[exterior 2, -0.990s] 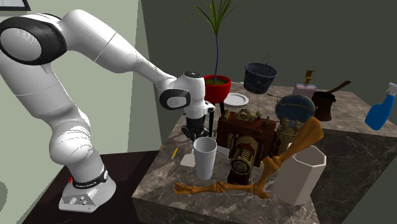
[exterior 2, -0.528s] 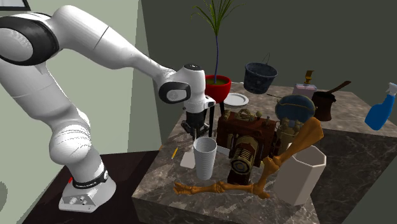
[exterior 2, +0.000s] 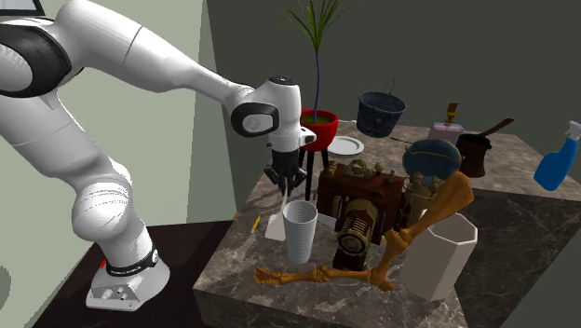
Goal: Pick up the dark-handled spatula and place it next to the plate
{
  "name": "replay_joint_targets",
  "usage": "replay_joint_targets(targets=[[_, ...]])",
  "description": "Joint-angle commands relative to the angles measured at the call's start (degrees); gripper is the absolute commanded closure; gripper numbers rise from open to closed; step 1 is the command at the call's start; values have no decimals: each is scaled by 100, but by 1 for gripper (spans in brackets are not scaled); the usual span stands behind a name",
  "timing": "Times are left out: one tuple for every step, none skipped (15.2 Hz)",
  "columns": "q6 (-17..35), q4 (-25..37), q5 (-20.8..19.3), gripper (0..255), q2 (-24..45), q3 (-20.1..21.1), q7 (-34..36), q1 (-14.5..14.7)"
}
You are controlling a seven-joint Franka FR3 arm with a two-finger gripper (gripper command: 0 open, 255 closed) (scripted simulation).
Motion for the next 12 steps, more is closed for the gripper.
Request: replay_joint_targets(targets=[[-172, 86, -18, 255, -84, 11, 23, -3], [-254, 134, -25, 255, -118, 16, 33, -4], [-269, 142, -27, 255, -126, 17, 34, -5], [-259, 211, 9, 255, -49, 102, 160, 61], [-250, 287, 43, 255, 32, 185, 285, 127], [-243, 369, 74, 255, 117, 266, 409, 191], [-238, 457, 103, 255, 207, 346, 532, 254], [-234, 552, 129, 255, 301, 424, 654, 315], [-233, 653, 153, 255, 400, 500, 775, 375], [-233, 760, 173, 255, 502, 575, 895, 434], [-236, 874, 190, 255, 608, 647, 1015, 492], [-242, 995, 204, 255, 718, 718, 1134, 549]])
